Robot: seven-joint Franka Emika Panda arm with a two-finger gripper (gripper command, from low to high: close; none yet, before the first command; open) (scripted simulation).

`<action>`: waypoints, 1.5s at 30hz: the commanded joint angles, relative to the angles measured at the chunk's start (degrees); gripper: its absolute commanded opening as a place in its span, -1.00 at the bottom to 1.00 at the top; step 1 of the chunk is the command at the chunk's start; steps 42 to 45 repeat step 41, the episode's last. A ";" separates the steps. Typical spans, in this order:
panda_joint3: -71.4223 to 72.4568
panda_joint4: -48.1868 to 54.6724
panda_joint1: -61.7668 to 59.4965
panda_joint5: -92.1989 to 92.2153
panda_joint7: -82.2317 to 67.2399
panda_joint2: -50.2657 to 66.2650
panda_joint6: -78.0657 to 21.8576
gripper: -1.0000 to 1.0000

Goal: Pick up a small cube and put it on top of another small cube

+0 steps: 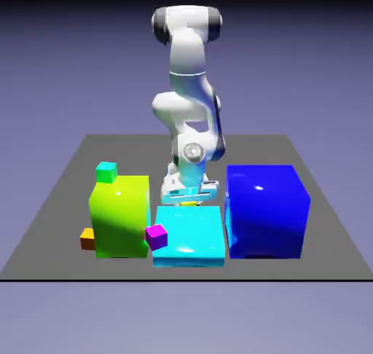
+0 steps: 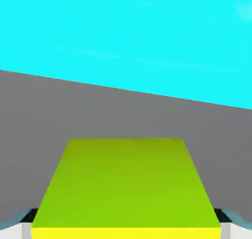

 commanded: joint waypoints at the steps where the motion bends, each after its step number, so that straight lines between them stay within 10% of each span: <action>1: 0.58 0.07 -0.36 0.84 -0.57 -2.08 -2.13 -1.00; 8: 4.07 0.47 -1.96 5.55 -3.74 -13.43 -13.74 -1.00; 32: -31.11 41.48 26.84 -16.39 -53.84 1.65 -28.42 -1.00; 38: -31.44 38.28 24.42 -15.86 -53.89 9.10 -17.66 -1.00; 39: -31.44 38.28 24.42 -15.86 -53.89 9.10 -17.66 1.00; 45: -31.36 39.02 24.98 -15.98 -53.88 7.38 -20.15 1.00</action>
